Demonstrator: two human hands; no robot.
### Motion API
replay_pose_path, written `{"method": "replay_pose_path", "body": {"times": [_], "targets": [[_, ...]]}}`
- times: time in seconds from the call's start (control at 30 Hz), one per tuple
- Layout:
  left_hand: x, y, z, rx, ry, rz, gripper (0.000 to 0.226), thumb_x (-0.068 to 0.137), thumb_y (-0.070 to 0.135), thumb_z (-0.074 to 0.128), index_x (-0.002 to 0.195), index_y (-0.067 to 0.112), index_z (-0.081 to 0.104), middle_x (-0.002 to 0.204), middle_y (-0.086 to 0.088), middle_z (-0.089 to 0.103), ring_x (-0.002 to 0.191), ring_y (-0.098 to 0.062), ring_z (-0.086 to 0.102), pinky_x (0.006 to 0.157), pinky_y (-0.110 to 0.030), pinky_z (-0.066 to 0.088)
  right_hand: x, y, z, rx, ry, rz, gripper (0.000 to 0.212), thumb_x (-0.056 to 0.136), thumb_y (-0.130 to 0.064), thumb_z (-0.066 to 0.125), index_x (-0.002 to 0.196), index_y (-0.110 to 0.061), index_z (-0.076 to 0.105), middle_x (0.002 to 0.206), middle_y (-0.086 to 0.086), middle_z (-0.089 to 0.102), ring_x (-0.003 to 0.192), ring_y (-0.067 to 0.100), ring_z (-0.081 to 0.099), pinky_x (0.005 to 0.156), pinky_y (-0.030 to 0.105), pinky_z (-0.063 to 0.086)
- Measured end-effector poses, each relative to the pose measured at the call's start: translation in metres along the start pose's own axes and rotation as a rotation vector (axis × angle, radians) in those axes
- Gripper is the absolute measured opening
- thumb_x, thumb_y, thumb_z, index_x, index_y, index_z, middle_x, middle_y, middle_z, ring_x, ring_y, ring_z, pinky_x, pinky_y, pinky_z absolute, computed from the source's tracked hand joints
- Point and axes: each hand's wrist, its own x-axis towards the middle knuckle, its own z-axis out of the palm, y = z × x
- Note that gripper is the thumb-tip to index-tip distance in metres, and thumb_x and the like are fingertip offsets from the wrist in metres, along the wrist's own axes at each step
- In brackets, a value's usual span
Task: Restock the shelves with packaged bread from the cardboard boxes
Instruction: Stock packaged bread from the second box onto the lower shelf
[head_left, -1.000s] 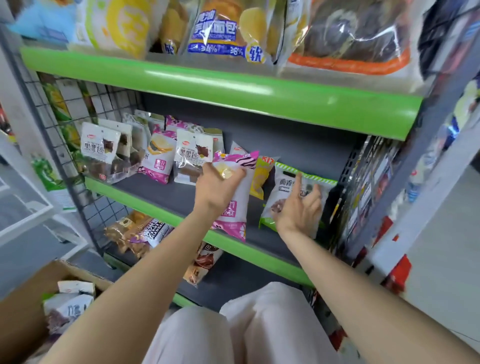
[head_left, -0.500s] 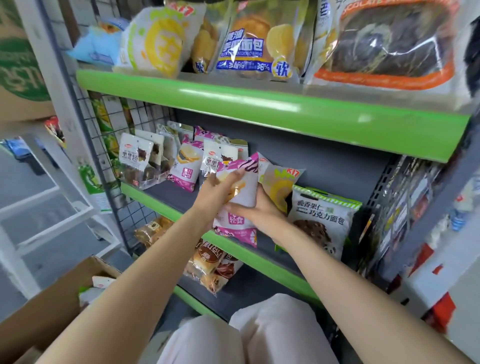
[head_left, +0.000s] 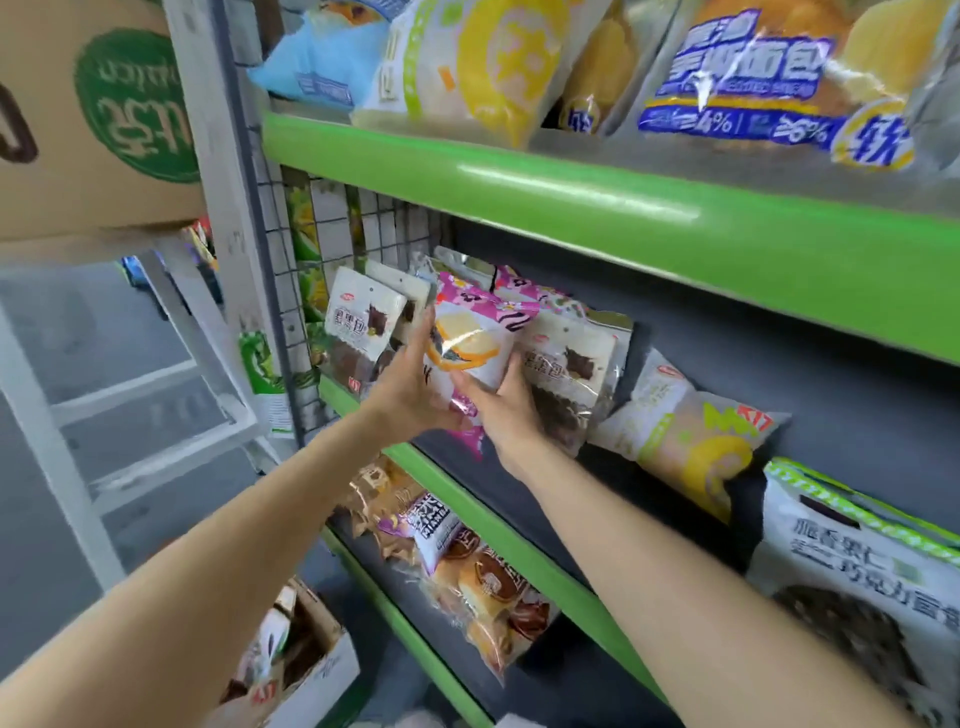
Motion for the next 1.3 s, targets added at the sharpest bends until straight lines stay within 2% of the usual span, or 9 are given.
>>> {"method": "replay_pose_path", "body": {"times": [0.2, 0.37, 0.47, 0.53, 0.63, 0.83, 1.03, 1.17, 1.3], "targets": [[0.041, -0.043, -0.004, -0.013, 0.113, 0.015, 0.125, 0.060, 0.000, 0.084, 0.152, 0.022, 0.002, 0.144, 0.003, 0.042, 0.132, -0.011, 0.040, 0.102, -0.016, 0.030, 0.045, 0.015, 0.032, -0.380, 0.073, -0.145, 0.077, 0.086, -0.024, 0.066, 0.147, -0.009, 0.020, 0.146, 0.011, 0.038, 0.134, 0.026, 0.038, 0.104, 0.029, 0.033], [0.048, -0.067, 0.004, 0.098, 0.180, 0.000, 0.131, 0.055, 0.011, 0.087, 0.150, 0.028, -0.001, 0.141, -0.005, 0.045, 0.128, -0.021, 0.045, 0.103, -0.043, 0.043, 0.048, 0.027, 0.039, -0.523, 0.048, -0.174, 0.084, 0.084, -0.025, 0.067, 0.147, -0.007, 0.016, 0.148, 0.014, 0.029, 0.138, 0.027, 0.030, 0.111, 0.034, 0.029], [0.048, -0.071, 0.007, 0.212, 0.223, -0.116, 0.127, 0.064, 0.012, 0.082, 0.149, 0.028, -0.011, 0.132, -0.019, 0.048, 0.120, -0.035, 0.050, 0.098, -0.046, 0.043, 0.042, 0.028, 0.039, -0.697, 0.075, -0.228, 0.074, 0.083, -0.028, 0.068, 0.139, -0.005, 0.026, 0.142, 0.014, 0.027, 0.137, 0.028, 0.026, 0.104, 0.026, 0.017], [0.047, -0.072, 0.010, 0.230, 0.212, -0.137, 0.126, 0.066, 0.012, 0.081, 0.149, 0.027, -0.013, 0.129, -0.020, 0.050, 0.118, -0.037, 0.051, 0.097, -0.045, 0.044, 0.041, 0.028, 0.037, -0.797, 0.082, -0.233, 0.068, 0.082, -0.030, 0.068, 0.133, -0.005, 0.032, 0.139, 0.013, 0.029, 0.135, 0.029, 0.026, 0.105, 0.028, 0.015], [0.049, -0.068, 0.009, 0.251, 0.176, -0.174, 0.132, 0.063, 0.013, 0.084, 0.148, 0.031, -0.015, 0.130, -0.019, 0.051, 0.115, -0.037, 0.054, 0.095, -0.044, 0.045, 0.042, 0.028, 0.034, -0.787, 0.079, -0.225, 0.073, 0.079, -0.026, 0.071, 0.135, -0.005, 0.030, 0.139, 0.014, 0.029, 0.135, 0.031, 0.028, 0.112, 0.045, 0.028], [0.032, -0.060, 0.003, 0.226, 0.124, -0.201, 0.129, 0.065, 0.003, 0.082, 0.149, 0.026, -0.013, 0.129, -0.015, 0.056, 0.110, -0.035, 0.058, 0.090, -0.046, 0.049, 0.027, 0.017, 0.027, -0.722, 0.078, -0.212, 0.040, 0.085, -0.010, 0.061, 0.118, -0.001, 0.040, 0.131, 0.016, 0.039, 0.122, 0.032, 0.045, 0.100, 0.043, 0.041], [-0.015, -0.041, -0.013, 0.298, 0.198, -0.277, 0.065, 0.085, 0.008, 0.065, 0.141, 0.010, 0.033, 0.133, -0.012, 0.053, 0.117, -0.029, 0.053, 0.093, -0.032, 0.044, -0.015, 0.005, 0.034, -0.688, 0.015, -0.166, 0.046, 0.089, -0.015, 0.057, 0.129, 0.001, 0.039, 0.133, 0.016, 0.044, 0.122, 0.031, 0.045, 0.096, 0.038, 0.044], [-0.069, -0.043, -0.033, 0.321, 0.241, -0.401, 0.031, 0.090, 0.010, 0.053, 0.120, 0.011, 0.060, 0.118, -0.011, 0.064, 0.104, -0.026, 0.060, 0.084, -0.028, 0.045, -0.053, 0.001, 0.057, -0.727, -0.265, -0.117, 0.030, 0.091, -0.014, 0.053, 0.119, -0.006, 0.054, 0.123, 0.012, 0.060, 0.113, 0.028, 0.056, 0.092, 0.035, 0.046], [-0.129, -0.084, -0.057, 0.337, 0.236, -0.574, 0.021, 0.089, 0.015, 0.051, 0.101, 0.010, 0.068, 0.105, -0.014, 0.069, 0.101, -0.030, 0.062, 0.085, -0.033, 0.049, -0.085, 0.020, 0.105, -0.738, -0.479, -0.068, 0.025, 0.091, -0.017, 0.054, 0.109, -0.004, 0.064, 0.117, 0.013, 0.065, 0.108, 0.030, 0.059, 0.092, 0.036, 0.048]]}}
